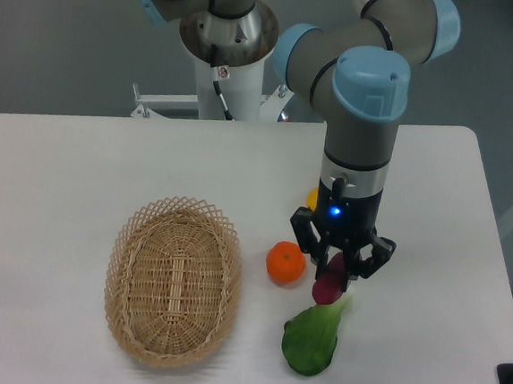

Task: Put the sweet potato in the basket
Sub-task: 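Lift the purple sweet potato in the gripper off the table, then carry the sweet potato over the wicker basket and lower it inside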

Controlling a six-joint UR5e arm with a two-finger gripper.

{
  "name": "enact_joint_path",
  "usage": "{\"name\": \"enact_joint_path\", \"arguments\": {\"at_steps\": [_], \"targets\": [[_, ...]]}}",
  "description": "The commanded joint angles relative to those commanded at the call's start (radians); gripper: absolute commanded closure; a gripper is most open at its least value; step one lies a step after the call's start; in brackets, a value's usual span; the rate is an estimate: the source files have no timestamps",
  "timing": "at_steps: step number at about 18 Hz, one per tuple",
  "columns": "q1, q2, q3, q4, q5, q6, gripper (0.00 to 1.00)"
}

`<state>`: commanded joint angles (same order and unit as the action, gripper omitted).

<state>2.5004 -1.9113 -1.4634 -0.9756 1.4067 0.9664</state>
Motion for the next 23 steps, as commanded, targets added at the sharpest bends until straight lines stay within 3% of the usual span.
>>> {"name": "enact_joint_path", "arguments": {"at_steps": [15, 19, 23], "targets": [[-0.087, 0.005, -0.020, -0.006, 0.077, -0.043, 0.67], [-0.129, 0.021, -0.040, -0.002, 0.080, -0.099, 0.67], [-0.187, 0.020, -0.075, 0.020, 0.110, -0.237, 0.67]]}}
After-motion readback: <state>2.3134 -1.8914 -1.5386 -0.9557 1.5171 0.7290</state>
